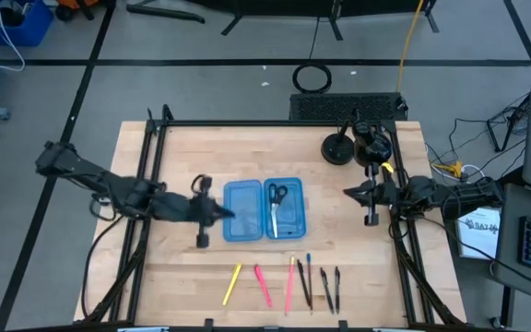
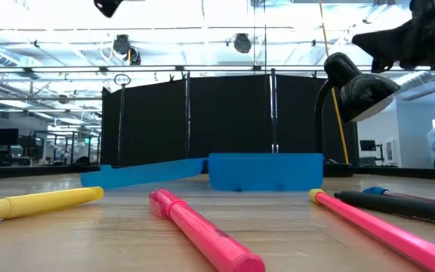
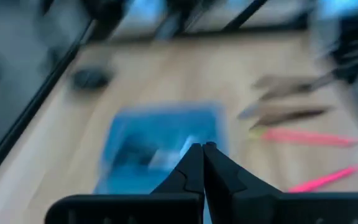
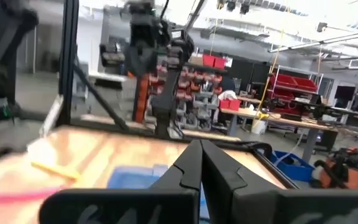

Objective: Pick & place school supplies into a supply box
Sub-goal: Put the right transparent pen into the blue supply box

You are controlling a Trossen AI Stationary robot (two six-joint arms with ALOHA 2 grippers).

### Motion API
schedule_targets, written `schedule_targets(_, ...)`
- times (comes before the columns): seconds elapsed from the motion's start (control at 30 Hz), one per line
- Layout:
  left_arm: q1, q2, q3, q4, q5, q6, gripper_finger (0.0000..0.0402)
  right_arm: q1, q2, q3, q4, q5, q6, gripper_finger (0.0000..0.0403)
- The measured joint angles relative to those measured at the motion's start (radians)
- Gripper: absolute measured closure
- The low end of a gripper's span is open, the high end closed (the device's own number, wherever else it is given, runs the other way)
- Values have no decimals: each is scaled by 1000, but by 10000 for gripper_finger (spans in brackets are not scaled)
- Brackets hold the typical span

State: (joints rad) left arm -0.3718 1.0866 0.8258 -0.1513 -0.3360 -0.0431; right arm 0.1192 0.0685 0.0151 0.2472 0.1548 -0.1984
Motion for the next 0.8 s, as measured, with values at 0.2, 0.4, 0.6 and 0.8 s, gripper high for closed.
schedule_targets(0.2,190,-85,-380,484,190,217,400,0,0,0,-13,0,-24,403)
schedule_targets(0.4,342,-354,-572,580,199,265,400,0,1,0,16,2,-49,403)
schedule_targets(0.6,371,-697,-627,425,202,242,400,0,0,0,-7,-1,-24,403)
schedule_targets(0.8,338,-852,-624,213,127,218,401,0,0,0,-39,0,136,403)
